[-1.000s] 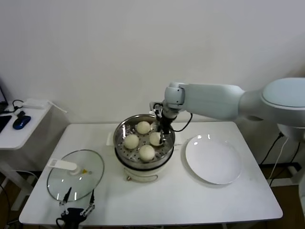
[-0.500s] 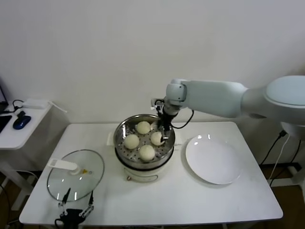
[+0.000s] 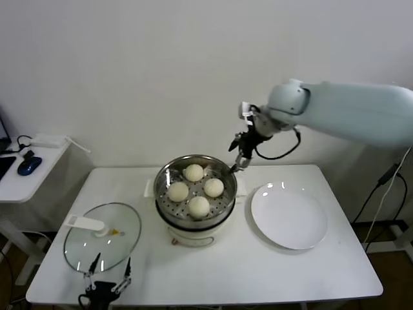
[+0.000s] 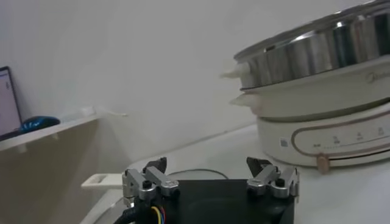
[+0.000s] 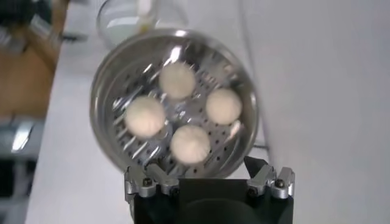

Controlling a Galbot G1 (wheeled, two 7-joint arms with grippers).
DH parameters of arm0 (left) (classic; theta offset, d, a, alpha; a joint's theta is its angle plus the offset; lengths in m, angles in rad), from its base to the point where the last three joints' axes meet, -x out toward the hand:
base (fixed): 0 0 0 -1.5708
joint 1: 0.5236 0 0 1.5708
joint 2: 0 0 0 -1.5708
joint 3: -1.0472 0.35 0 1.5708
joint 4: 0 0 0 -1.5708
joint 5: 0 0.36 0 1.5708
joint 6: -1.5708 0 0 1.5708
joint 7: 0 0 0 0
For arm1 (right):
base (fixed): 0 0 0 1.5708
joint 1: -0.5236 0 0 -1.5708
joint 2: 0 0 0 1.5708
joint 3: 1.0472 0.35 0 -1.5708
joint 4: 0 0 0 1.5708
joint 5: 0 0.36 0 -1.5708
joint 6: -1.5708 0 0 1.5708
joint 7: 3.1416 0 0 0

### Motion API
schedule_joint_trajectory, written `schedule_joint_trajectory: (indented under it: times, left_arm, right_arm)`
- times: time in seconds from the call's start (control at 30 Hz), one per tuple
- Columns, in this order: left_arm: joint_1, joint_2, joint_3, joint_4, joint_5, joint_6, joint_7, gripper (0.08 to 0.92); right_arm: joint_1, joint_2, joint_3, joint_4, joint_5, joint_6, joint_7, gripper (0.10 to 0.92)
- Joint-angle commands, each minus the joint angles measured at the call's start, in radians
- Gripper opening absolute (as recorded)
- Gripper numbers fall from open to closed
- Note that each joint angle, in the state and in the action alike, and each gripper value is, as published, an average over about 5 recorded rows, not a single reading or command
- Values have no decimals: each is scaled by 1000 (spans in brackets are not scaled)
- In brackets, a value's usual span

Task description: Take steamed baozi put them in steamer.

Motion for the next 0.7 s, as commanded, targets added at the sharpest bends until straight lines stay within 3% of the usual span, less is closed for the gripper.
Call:
schedule_joint_trajectory:
  times: [0.03,0.17,0.33,0.5,0.7]
  left_arm:
    - [-11,-14,1,-5,17,11,10,823]
    - [-16,-26,9,-17,18,11,16,823]
    - [-22,-40,15,-33,21,5,28,823]
    - [-12,-46,12,-33,21,-10,28,823]
    - [2,-55,15,-29,26,-25,27,823]
  right_arm:
    - [-831,-576,850,506,-57,98,799,823]
    - [-1386,-620,1278,570,-241,259,824,823]
    - [-2045,-412,1882,627,-384,350,818,823]
    - [-2361,-139,2139,649,-508,500,751,823]
    - [-2526,107,2217,642,-619,663,716,823]
